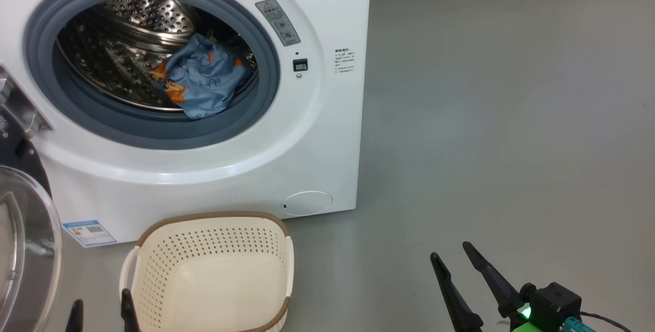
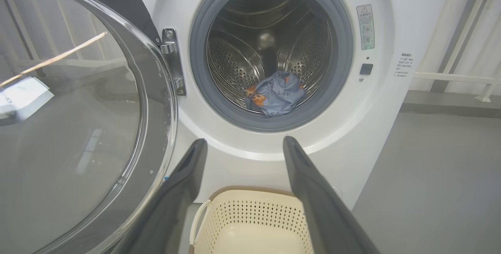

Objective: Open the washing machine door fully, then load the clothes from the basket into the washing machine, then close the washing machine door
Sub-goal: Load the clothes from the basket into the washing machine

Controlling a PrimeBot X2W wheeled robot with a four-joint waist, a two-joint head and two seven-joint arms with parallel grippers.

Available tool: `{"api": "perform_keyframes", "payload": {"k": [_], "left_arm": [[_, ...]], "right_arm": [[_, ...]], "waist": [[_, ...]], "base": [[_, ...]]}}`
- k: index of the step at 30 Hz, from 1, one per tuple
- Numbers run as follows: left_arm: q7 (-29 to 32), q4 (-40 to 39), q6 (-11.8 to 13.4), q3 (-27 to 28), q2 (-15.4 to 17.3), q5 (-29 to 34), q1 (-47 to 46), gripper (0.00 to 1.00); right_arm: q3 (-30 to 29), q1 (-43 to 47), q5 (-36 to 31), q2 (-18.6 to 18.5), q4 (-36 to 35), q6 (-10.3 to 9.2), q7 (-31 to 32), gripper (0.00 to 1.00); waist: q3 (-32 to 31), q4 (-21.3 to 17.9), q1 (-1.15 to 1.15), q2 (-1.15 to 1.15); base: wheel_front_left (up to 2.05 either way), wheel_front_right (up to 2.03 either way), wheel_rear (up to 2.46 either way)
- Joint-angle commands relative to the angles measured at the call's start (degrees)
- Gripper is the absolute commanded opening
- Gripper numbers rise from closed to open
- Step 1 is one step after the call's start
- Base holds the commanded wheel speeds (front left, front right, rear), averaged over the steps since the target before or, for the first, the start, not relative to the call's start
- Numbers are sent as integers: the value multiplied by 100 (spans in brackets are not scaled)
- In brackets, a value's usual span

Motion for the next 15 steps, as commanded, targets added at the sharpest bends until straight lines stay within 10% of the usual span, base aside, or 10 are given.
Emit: {"api": "perform_keyframes", "payload": {"k": [1, 15], "left_arm": [[-36, -176, 49, 199, -8, 111, -58, 100], [-36, -41, 120, 28, -65, 304, 178, 100]], "right_arm": [[108, 2, -72, -39, -162, 9, -27, 100], [28, 11, -181, -20, -203, 9, -27, 100]], "waist": [[0, 15, 0, 0], [-65, 42, 0, 0]], "base": [[0, 0, 0], [0, 0, 0]]}}
